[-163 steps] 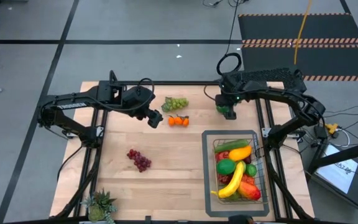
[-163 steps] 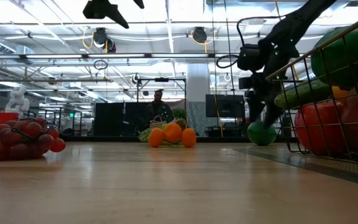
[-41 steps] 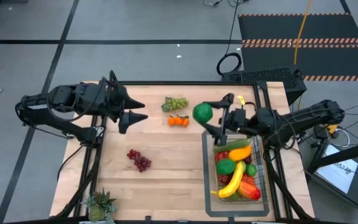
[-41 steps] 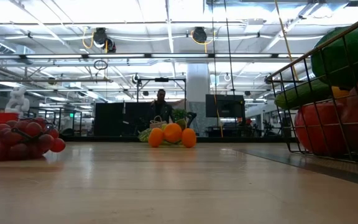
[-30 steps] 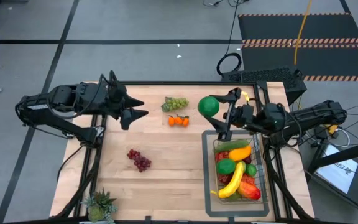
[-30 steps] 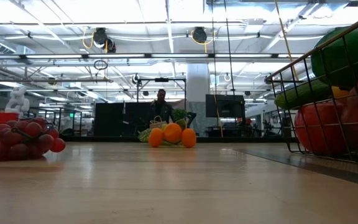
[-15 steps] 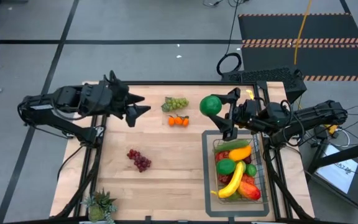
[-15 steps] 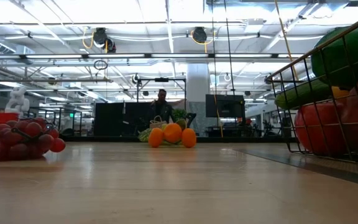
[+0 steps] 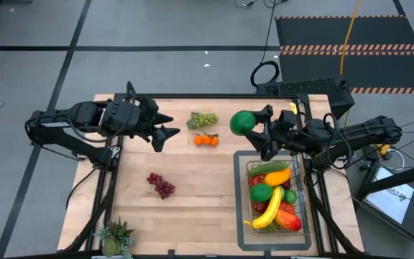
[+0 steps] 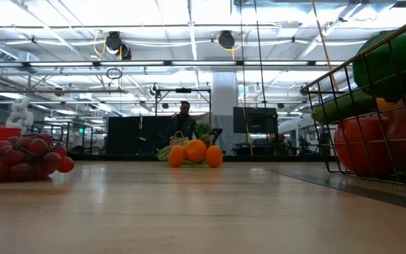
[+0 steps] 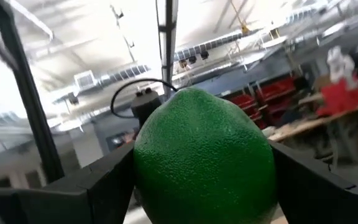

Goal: Build produce basket
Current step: Put the green lime into the wire basket

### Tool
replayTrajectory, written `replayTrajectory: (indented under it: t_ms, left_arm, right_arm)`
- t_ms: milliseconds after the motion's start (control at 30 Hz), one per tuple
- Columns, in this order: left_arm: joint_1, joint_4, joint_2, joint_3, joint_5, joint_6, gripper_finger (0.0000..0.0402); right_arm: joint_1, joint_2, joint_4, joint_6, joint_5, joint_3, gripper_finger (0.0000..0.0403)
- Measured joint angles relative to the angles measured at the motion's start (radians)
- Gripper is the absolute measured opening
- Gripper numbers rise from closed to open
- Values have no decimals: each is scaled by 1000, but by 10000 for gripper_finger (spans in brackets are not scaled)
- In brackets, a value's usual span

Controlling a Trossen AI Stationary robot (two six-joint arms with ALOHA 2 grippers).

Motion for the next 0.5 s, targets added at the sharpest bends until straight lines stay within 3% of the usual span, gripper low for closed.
replayTrajectory:
  t_ms: [500]
  left_arm:
    - [0,0,-6,0,104,103,275]
  right_arm:
    - [0,0,-204,560,-5,0,316]
